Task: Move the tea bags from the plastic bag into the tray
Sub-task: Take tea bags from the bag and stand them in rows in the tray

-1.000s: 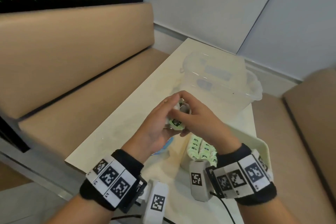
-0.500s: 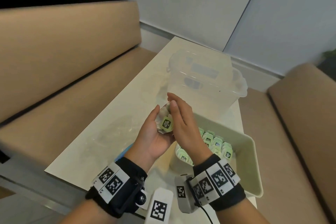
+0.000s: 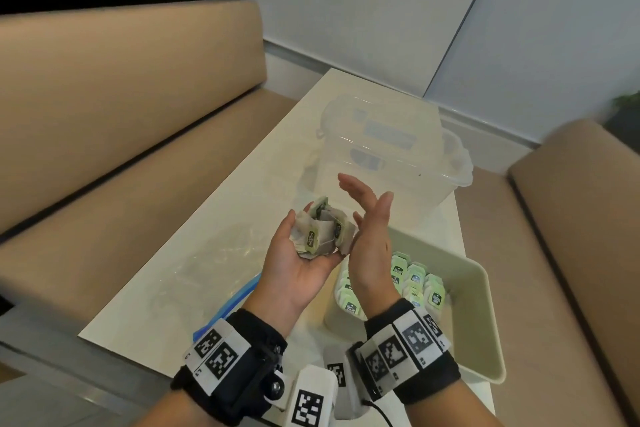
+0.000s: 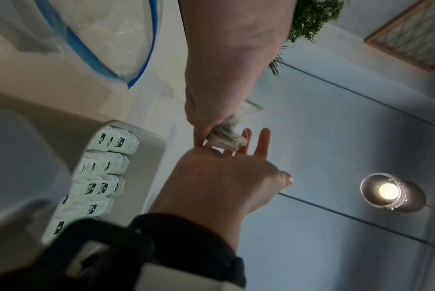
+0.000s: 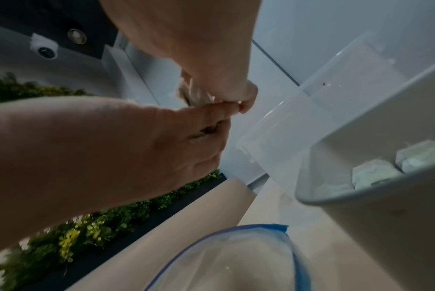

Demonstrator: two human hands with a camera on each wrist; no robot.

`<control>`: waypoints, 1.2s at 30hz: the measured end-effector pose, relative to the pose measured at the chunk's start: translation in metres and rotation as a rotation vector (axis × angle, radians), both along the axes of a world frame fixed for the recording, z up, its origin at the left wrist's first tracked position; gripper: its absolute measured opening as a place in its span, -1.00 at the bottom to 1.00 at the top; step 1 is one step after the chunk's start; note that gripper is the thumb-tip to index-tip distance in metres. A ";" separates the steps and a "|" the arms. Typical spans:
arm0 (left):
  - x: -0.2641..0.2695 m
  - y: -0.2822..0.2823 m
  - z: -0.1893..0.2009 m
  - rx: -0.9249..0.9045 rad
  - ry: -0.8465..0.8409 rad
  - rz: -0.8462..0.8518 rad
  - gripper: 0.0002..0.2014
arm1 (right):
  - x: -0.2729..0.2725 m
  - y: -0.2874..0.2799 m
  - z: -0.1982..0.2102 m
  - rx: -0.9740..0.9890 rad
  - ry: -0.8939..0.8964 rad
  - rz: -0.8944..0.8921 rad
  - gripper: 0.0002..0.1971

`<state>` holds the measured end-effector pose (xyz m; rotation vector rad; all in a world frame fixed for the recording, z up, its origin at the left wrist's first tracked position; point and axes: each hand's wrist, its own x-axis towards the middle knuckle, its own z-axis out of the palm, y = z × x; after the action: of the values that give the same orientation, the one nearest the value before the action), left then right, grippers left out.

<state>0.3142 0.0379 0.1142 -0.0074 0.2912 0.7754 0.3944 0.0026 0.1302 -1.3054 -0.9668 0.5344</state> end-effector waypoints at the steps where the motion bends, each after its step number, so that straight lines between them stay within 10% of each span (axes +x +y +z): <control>1: 0.000 0.001 -0.001 -0.012 -0.004 0.013 -0.56 | 0.000 0.001 0.001 0.017 0.043 0.002 -0.30; 8: -0.003 0.007 0.002 -0.050 0.024 0.099 -0.64 | 0.004 0.001 0.004 0.029 0.109 -0.007 -0.51; 17: -0.005 0.012 -0.002 0.034 0.122 0.104 -0.51 | -0.007 -0.011 0.011 -0.153 -0.896 -0.042 -0.71; 36: -0.006 0.001 0.002 -0.009 0.107 0.123 -0.53 | 0.000 -0.024 0.061 -0.106 -0.907 0.141 -0.84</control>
<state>0.3081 0.0388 0.1159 0.0079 0.3989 0.8982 0.3943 -0.0216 0.1915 -1.6103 -1.7985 0.0663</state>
